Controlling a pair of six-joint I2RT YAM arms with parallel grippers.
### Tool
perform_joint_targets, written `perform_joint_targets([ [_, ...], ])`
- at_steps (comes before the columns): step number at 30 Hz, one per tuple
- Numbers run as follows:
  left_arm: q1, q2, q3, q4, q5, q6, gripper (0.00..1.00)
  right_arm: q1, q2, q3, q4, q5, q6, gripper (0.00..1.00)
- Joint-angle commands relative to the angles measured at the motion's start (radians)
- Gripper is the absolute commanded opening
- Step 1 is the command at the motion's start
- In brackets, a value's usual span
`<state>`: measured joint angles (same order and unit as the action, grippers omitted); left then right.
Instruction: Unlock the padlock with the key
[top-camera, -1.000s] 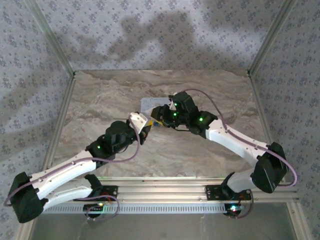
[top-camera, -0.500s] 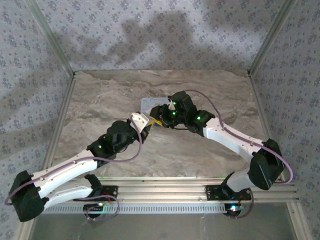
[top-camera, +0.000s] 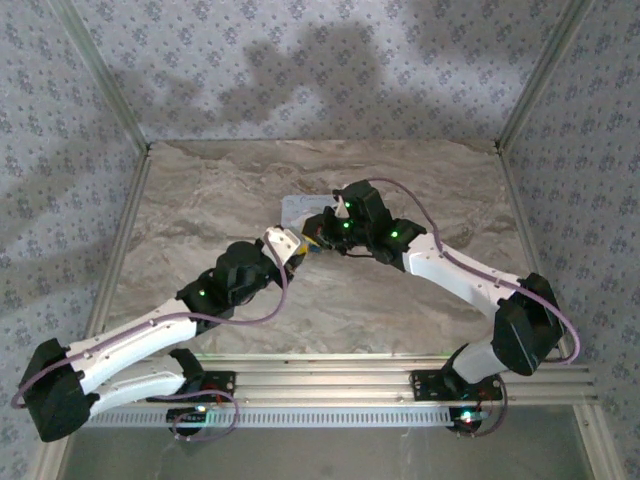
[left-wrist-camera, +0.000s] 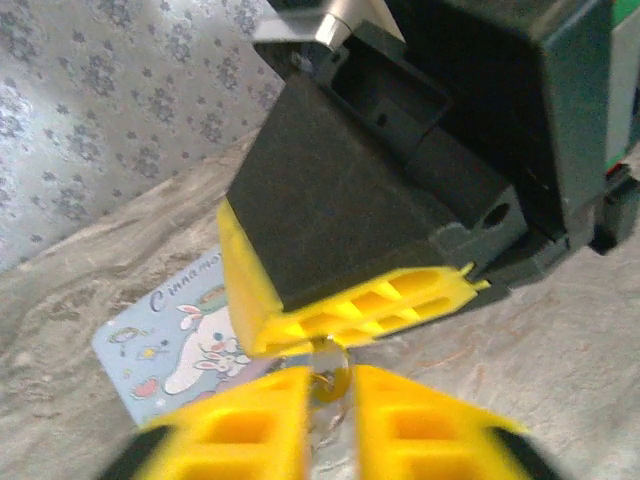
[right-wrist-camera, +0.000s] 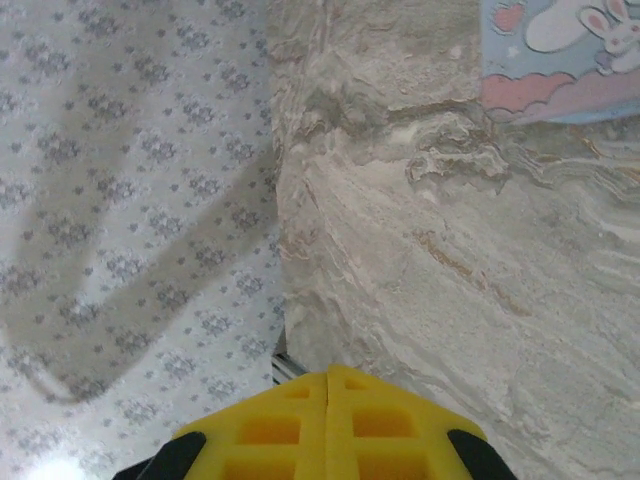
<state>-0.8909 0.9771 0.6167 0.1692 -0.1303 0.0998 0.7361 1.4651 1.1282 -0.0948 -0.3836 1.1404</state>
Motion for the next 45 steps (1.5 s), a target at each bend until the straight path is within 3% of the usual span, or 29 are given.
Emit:
perform_joint_targets([
  [1, -0.005, -0.045, -0.012, -0.062, 0.033, -0.068, 0.43, -0.025, -0.020, 0.027, 0.013, -0.021, -0.207, 0.00],
  [4, 0.052, -0.098, -0.012, -0.129, 0.133, -0.201, 0.52, -0.036, -0.028, 0.056, -0.008, -0.064, -0.415, 0.00],
  [7, 0.196, -0.156, -0.034, -0.129, 0.394, -0.365, 0.54, -0.037, -0.029, 0.114, -0.046, -0.117, -0.628, 0.00],
  [11, 0.363, -0.195, -0.060, -0.020, 0.683, -0.561, 0.55, -0.034, -0.042, 0.115, -0.035, -0.212, -0.832, 0.00],
  [16, 0.419, -0.156, -0.065, 0.208, 0.885, -0.729, 0.53, -0.020, -0.103, 0.046, 0.086, -0.287, -0.989, 0.00],
  [25, 0.421, -0.089, -0.108, 0.552, 0.938, -0.862, 0.49, -0.056, -0.121, -0.005, 0.309, -0.381, -0.837, 0.00],
  [33, 0.420, -0.035, -0.110, 0.683, 0.934, -0.912, 0.43, -0.053, -0.113, -0.040, 0.456, -0.368, -0.722, 0.00],
  [45, 0.417, -0.010, -0.094, 0.751, 0.927, -0.930, 0.35, -0.022, -0.100, -0.041, 0.482, -0.346, -0.697, 0.00],
])
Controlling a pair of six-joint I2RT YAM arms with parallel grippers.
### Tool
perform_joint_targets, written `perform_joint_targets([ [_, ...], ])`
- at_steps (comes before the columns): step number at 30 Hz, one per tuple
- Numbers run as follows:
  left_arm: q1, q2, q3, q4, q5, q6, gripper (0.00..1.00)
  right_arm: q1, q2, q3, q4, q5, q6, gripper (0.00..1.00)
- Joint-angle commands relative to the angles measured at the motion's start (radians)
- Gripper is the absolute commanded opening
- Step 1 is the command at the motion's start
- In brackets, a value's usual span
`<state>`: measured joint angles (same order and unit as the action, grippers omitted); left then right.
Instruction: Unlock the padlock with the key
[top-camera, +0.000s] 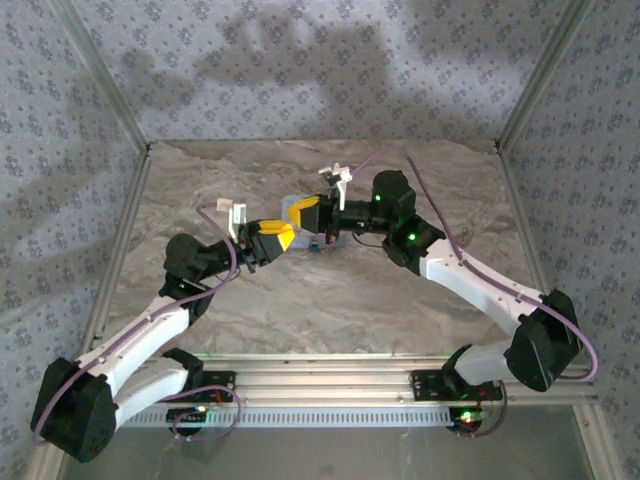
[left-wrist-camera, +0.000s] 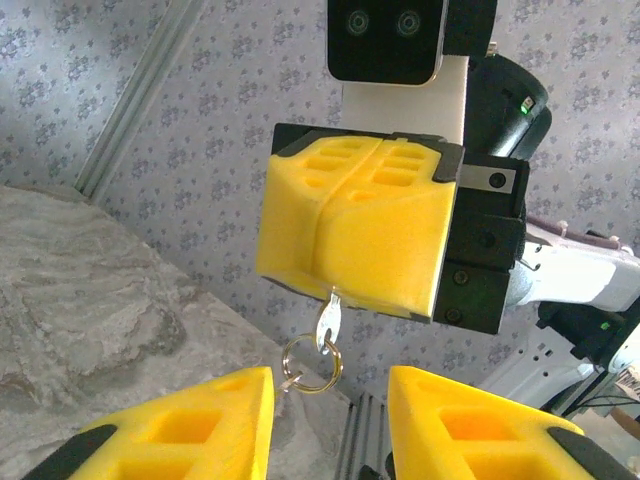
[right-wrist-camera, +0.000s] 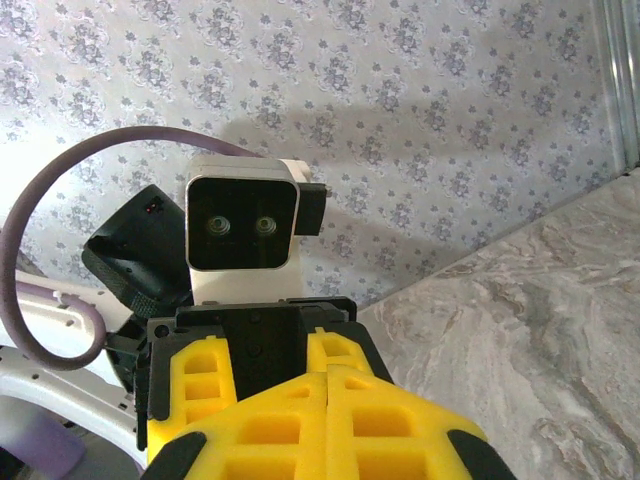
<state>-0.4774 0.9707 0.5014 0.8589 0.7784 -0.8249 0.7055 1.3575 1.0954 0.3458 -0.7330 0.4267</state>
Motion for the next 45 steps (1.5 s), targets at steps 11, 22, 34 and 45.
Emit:
perform_joint_targets([
  [11, -0.012, 0.000, 0.034, 0.063, 0.015, 0.001, 0.32, 0.024, 0.009, -0.011, 0.061, 0.020, 0.034, 0.00],
  [22, -0.033, 0.010, 0.049, 0.066, 0.005, 0.014, 0.26, 0.035, 0.009, -0.017, 0.064, 0.024, 0.037, 0.00],
  [34, -0.033, -0.022, 0.030, 0.040, -0.027, 0.032, 0.00, 0.036, 0.004, -0.025, 0.065, 0.024, 0.040, 0.00],
  [45, -0.032, -0.088, 0.026, -0.248, -0.089, 0.174, 0.00, 0.017, -0.038, -0.026, -0.031, 0.130, 0.084, 0.50],
])
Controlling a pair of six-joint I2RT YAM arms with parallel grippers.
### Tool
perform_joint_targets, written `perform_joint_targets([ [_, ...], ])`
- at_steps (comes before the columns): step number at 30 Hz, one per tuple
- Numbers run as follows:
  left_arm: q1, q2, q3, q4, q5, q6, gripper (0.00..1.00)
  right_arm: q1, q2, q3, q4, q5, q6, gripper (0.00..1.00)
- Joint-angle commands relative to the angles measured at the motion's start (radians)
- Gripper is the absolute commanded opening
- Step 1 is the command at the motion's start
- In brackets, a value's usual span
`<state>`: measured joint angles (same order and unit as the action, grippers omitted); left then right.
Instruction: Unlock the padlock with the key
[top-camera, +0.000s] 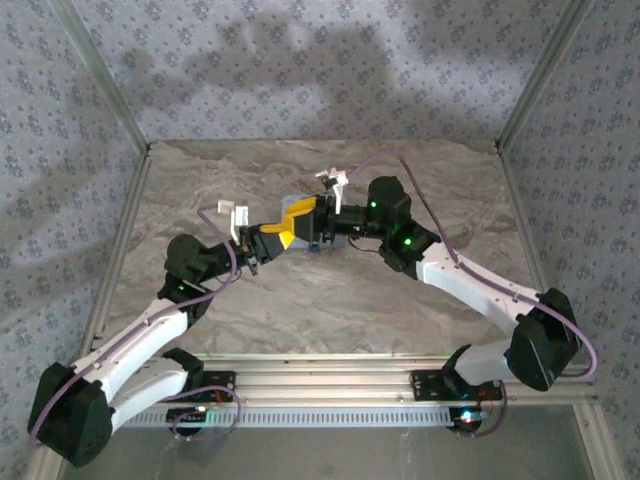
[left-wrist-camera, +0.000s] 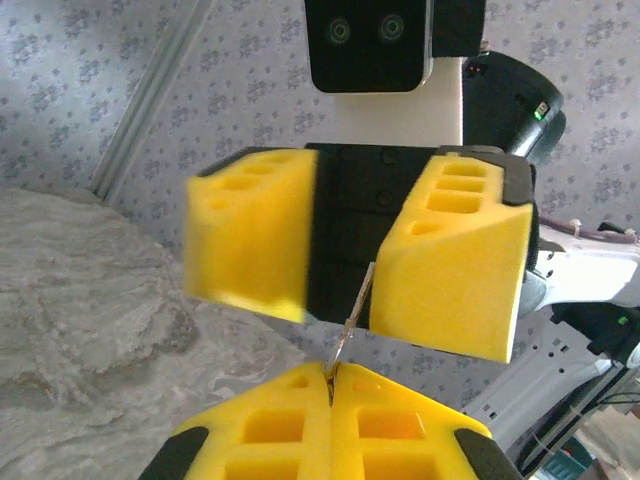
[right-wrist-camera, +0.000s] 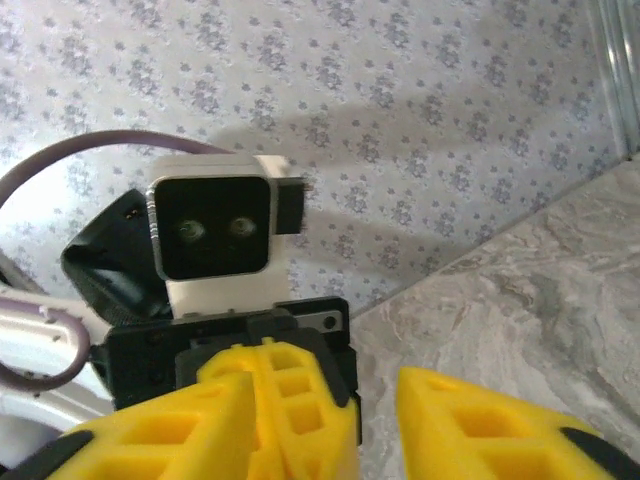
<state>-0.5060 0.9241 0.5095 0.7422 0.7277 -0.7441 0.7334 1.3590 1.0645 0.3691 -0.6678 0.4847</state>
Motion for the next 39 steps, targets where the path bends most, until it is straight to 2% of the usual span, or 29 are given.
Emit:
perform_joint_targets([
  [1, -0.001, -0.057, 0.014, -0.194, -0.056, 0.122, 0.00, -0.019, -0.049, 0.012, -0.088, 0.092, 0.040, 0.55],
  [4, 0.002, -0.107, -0.005, -0.349, -0.110, 0.194, 0.00, -0.054, -0.069, 0.028, -0.207, 0.179, 0.087, 0.61],
  [8, 0.005, -0.174, -0.024, -0.592, -0.232, 0.269, 0.00, -0.100, -0.084, 0.029, -0.361, 0.297, 0.121, 0.62],
  [15, 0.005, -0.268, -0.082, -0.836, -0.420, 0.297, 0.00, 0.002, 0.030, 0.068, -0.669, 0.652, 0.069, 0.51],
  [23, 0.005, -0.273, -0.155, -0.874, -0.452, 0.260, 0.00, 0.118, 0.296, 0.103, -0.660, 0.853, 0.147, 0.54],
  [32, 0.007, -0.223, -0.200, -0.835, -0.465, 0.249, 0.00, 0.139, 0.506, 0.240, -0.697, 0.995, 0.226, 0.51],
  [39, 0.014, -0.224, -0.215, -0.820, -0.453, 0.264, 0.00, 0.136, 0.629, 0.352, -0.772, 1.034, 0.246, 0.48],
])
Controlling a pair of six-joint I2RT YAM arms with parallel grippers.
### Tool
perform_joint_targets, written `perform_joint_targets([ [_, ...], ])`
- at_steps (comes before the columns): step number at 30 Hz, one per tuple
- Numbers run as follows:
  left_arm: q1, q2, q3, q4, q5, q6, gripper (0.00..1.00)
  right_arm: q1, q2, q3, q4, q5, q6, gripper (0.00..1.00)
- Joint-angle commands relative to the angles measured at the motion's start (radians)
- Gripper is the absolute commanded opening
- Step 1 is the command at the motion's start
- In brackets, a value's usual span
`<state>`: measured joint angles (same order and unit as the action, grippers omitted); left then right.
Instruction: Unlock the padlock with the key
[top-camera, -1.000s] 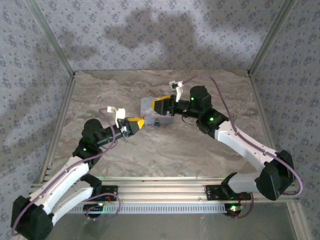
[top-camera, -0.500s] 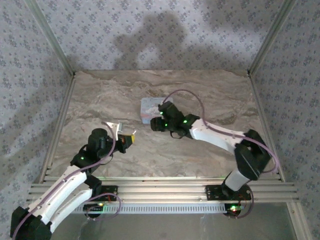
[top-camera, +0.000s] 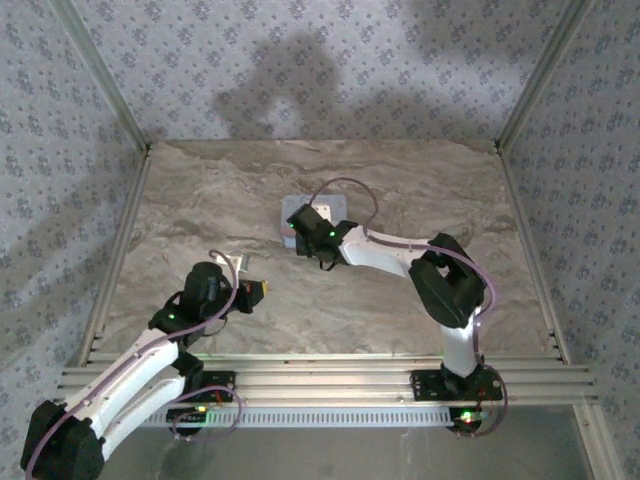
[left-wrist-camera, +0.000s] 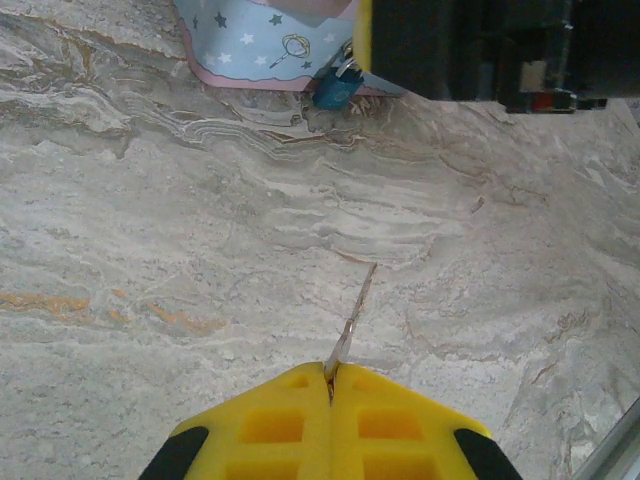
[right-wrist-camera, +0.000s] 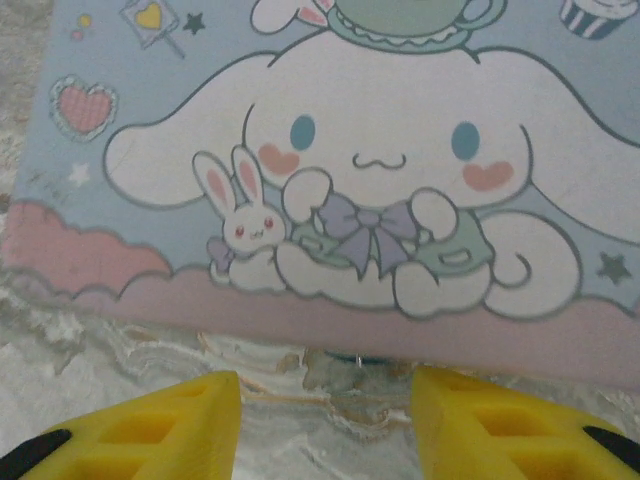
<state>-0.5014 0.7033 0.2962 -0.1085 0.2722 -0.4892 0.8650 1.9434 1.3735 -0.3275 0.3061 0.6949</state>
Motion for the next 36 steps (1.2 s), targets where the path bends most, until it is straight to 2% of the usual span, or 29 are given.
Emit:
perform_joint_targets([
  [1, 0.010, -0.002, -0.002, 0.030, 0.009, 0.011, 0.00, 0.006, 0.057, 0.054, -0.080, 0.064, 0.043, 0.47],
  [11, 0.020, -0.040, -0.021, 0.018, 0.028, 0.015, 0.00, -0.014, 0.117, 0.083, -0.115, 0.070, 0.099, 0.45],
  [29, 0.023, -0.112, -0.043, -0.031, 0.043, 0.012, 0.00, -0.028, 0.180, 0.140, -0.123, 0.075, 0.088, 0.43],
  [31, 0.023, -0.119, -0.045, -0.035, 0.045, 0.011, 0.00, -0.029, 0.183, 0.142, -0.123, 0.076, 0.087, 0.39],
  [36, 0.023, -0.136, -0.046, -0.046, 0.044, 0.014, 0.00, -0.030, 0.178, 0.151, -0.130, 0.066, 0.071, 0.15],
])
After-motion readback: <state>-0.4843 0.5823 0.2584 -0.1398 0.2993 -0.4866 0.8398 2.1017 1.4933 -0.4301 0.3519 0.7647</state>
